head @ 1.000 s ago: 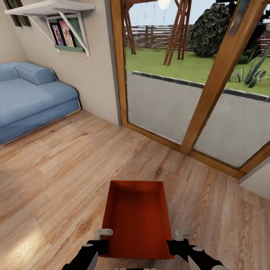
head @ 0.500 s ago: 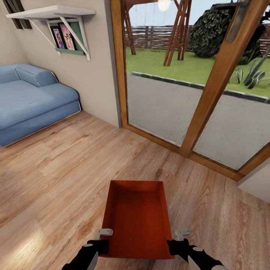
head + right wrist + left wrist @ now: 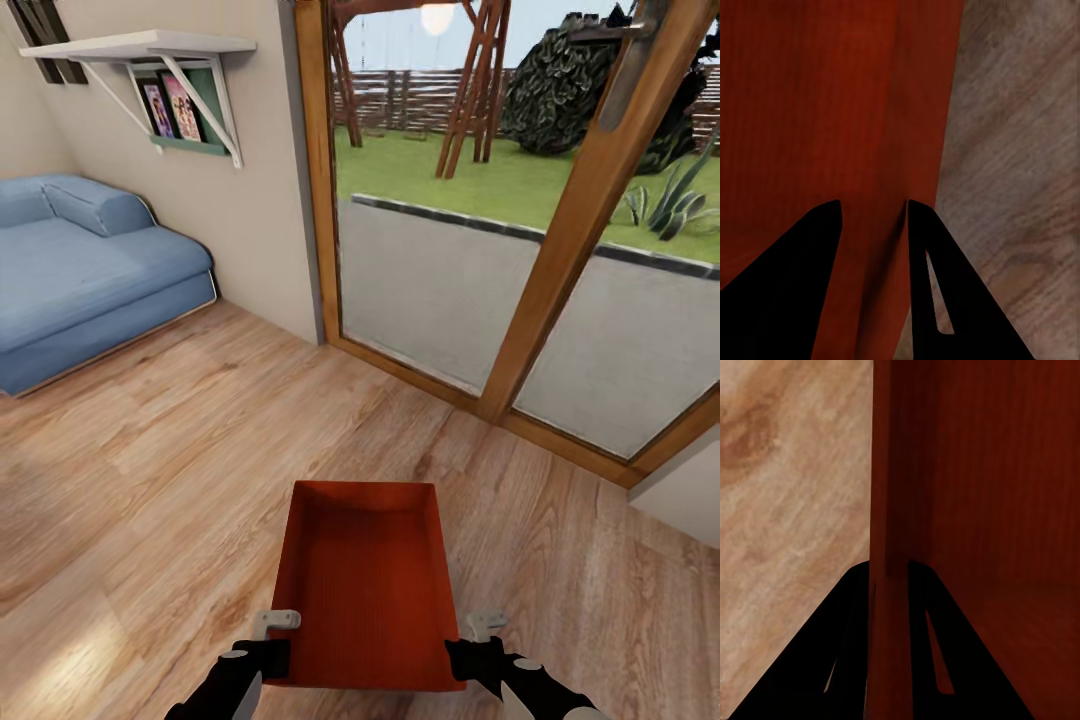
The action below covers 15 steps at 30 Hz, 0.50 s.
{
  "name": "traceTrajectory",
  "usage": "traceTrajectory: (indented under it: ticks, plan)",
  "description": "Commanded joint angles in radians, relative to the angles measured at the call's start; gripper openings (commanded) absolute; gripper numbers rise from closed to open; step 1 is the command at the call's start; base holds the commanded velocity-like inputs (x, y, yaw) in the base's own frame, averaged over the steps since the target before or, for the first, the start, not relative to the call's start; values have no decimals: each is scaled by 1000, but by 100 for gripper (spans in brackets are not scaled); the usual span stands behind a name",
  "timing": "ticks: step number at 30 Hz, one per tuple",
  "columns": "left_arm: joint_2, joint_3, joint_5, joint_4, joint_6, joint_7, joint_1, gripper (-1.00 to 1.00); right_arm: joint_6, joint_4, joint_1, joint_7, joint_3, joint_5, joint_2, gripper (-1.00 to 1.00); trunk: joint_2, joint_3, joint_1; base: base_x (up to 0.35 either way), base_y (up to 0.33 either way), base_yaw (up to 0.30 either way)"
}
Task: Move the two storage containers from the living room to the garage. In the garage, place one container on the floor and stack the other container on top of it (either order is fine).
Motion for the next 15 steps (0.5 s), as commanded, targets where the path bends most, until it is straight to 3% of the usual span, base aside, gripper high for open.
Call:
traceTrajectory:
  ticks: [1, 15]
  plan:
    - [6, 2, -5, -3, 5, 0, 0, -100, -4, 1, -1, 44, 6, 6, 0, -100, 7, 3, -4, 0, 0, 0]
    - [6, 2, -6, -2, 5, 0, 0, -100, -3, 1, -1, 44, 8, 6, 0, -100, 105, 50, -58, 0, 0, 0]
